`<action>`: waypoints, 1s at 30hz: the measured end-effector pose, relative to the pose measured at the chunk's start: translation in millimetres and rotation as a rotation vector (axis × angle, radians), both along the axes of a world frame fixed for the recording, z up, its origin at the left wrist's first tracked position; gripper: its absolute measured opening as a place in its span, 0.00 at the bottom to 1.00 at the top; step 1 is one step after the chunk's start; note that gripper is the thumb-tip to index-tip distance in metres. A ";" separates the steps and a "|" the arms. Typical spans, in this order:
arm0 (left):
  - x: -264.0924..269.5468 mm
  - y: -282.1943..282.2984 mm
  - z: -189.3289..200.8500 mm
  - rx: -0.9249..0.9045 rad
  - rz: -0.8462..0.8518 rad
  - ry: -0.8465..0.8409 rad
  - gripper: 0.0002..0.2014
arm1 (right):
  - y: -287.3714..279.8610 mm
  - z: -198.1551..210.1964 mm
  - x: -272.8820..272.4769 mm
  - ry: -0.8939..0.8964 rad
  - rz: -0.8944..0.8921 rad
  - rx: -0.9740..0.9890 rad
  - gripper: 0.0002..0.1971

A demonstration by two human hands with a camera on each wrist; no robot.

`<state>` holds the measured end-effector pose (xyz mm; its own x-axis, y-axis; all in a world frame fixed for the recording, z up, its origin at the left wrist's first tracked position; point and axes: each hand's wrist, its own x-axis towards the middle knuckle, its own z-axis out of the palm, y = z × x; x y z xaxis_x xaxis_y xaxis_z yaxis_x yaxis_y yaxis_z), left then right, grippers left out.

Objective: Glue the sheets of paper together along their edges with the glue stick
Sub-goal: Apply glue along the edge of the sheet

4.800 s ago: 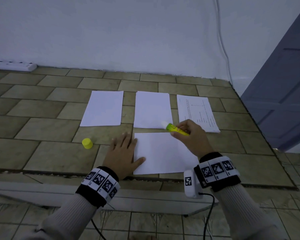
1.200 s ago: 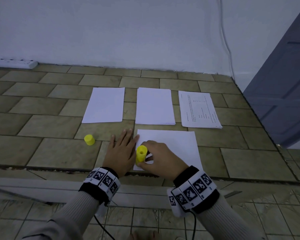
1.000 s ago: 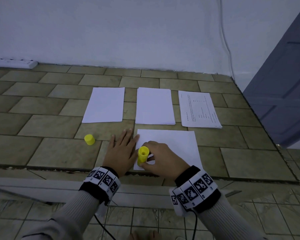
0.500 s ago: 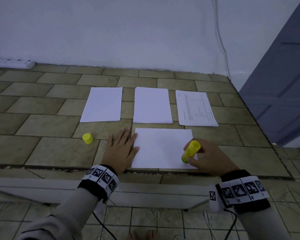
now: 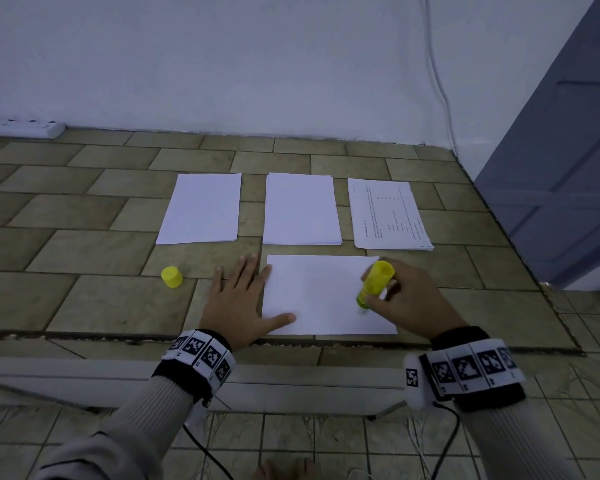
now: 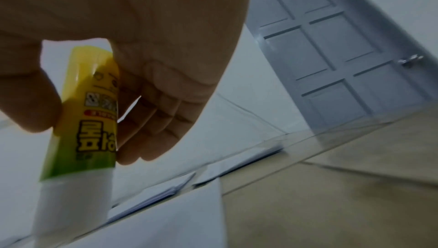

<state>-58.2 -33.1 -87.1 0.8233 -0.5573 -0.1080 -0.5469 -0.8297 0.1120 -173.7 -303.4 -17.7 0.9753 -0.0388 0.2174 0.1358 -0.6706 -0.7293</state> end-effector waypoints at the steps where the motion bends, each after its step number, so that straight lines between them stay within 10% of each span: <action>1: -0.4 0.5 0.6 0.009 -0.005 0.001 0.63 | 8.5 -0.6 6.2 -0.005 0.038 0.006 0.07; 18: 4.5 5.6 -11.0 -0.067 -0.067 -0.038 0.59 | 108.6 -1.7 58.7 0.208 0.362 -0.106 0.18; 30: 2.6 2.4 -4.1 0.032 -0.029 -0.011 0.65 | 92.2 5.5 118.8 0.212 0.218 -0.132 0.09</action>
<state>-55.6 -30.7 -91.2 0.8079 -0.5775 -0.1174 -0.5719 -0.8164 0.0797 -54.9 -211.2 -12.2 0.9815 0.1912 -0.0020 0.1415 -0.7332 -0.6652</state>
